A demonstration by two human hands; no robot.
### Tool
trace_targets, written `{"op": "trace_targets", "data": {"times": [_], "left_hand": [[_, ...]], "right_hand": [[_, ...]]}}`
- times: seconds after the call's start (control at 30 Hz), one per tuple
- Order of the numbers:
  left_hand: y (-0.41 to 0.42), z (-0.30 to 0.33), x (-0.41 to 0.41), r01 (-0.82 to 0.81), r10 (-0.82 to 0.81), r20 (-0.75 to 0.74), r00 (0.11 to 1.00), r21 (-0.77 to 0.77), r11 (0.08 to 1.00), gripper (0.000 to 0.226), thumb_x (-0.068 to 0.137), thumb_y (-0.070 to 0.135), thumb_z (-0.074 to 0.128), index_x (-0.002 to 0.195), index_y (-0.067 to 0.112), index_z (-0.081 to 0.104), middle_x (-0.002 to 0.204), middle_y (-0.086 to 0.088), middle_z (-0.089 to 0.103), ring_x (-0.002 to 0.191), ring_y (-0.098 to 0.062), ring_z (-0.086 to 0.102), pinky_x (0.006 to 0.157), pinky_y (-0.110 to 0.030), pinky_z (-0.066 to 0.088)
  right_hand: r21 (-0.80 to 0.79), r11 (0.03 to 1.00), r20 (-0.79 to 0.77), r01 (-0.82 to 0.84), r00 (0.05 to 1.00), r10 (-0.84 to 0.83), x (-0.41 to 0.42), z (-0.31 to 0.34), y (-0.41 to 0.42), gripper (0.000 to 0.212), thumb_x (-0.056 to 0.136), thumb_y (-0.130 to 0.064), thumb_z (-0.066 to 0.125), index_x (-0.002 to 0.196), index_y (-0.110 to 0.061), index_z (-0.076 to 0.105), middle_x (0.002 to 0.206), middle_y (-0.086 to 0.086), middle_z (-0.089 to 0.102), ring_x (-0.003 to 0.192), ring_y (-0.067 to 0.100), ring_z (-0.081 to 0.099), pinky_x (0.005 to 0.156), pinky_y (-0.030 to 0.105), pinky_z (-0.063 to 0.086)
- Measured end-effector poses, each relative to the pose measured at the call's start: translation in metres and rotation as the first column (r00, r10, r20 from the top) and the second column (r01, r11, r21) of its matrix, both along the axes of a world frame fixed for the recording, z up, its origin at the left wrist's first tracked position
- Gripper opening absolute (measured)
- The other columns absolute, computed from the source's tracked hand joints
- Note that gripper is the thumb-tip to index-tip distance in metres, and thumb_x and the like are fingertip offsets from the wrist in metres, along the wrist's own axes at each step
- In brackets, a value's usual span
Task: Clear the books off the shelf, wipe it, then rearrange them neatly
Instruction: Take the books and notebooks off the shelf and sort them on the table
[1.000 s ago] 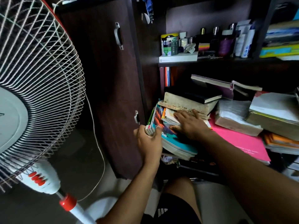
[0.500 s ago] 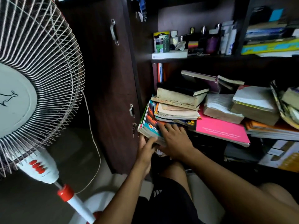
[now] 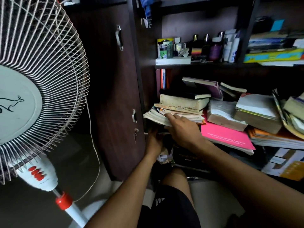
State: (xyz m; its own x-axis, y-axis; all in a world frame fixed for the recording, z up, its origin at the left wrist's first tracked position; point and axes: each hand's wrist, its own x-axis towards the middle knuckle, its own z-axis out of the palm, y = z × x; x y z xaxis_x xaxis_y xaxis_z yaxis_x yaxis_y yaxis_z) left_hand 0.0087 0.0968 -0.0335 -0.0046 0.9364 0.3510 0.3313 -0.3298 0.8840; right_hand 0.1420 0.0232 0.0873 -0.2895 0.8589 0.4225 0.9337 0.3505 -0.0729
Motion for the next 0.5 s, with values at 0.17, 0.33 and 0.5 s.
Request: {"op": "trace_targets", "data": {"times": [0.17, 0.33, 0.5], "left_hand": [[0.014, -0.017, -0.017, 0.033, -0.044, -0.339, 0.940, -0.039, 0.999, 0.053, 0.090, 0.017, 0.047, 0.138, 0.000, 0.057, 0.147, -0.018, 0.052, 0.139, -0.034, 0.046, 0.120, -0.039, 0.030], [0.011, -0.008, -0.025, -0.038, -0.022, -0.407, 0.913, -0.139, 0.989, 0.045, 0.085, 0.020, 0.059, 0.129, 0.010, 0.065, 0.137, -0.016, 0.062, 0.125, -0.030, 0.059, 0.104, -0.037, 0.048], [-0.021, 0.062, -0.031, -0.181, 0.147, -0.307, 0.940, -0.088, 0.980, 0.017, 0.084, 0.015, 0.056, 0.093, 0.012, 0.071, 0.097, -0.019, 0.073, 0.094, -0.037, 0.070, 0.074, -0.036, 0.051]], "right_hand": [[0.100, 0.991, -0.026, -0.086, 0.996, 0.089, -0.007, 0.038, -0.014, 0.051, 0.102, -0.047, 0.048, 0.147, -0.026, 0.036, 0.130, 0.004, 0.061, 0.111, 0.033, 0.062, 0.074, 0.041, 0.047], [0.055, 0.998, -0.165, -0.030, 0.986, 0.038, 0.011, 0.076, -0.023, 0.043, 0.098, -0.047, 0.057, 0.134, -0.026, 0.043, 0.122, 0.006, 0.065, 0.109, 0.035, 0.061, 0.074, 0.040, 0.044], [0.122, 0.993, -0.481, 0.010, 0.875, 0.050, 0.046, 0.112, -0.041, 0.039, 0.091, -0.048, 0.067, 0.120, -0.030, 0.048, 0.107, 0.006, 0.070, 0.098, 0.035, 0.066, 0.080, 0.047, 0.054]]}}
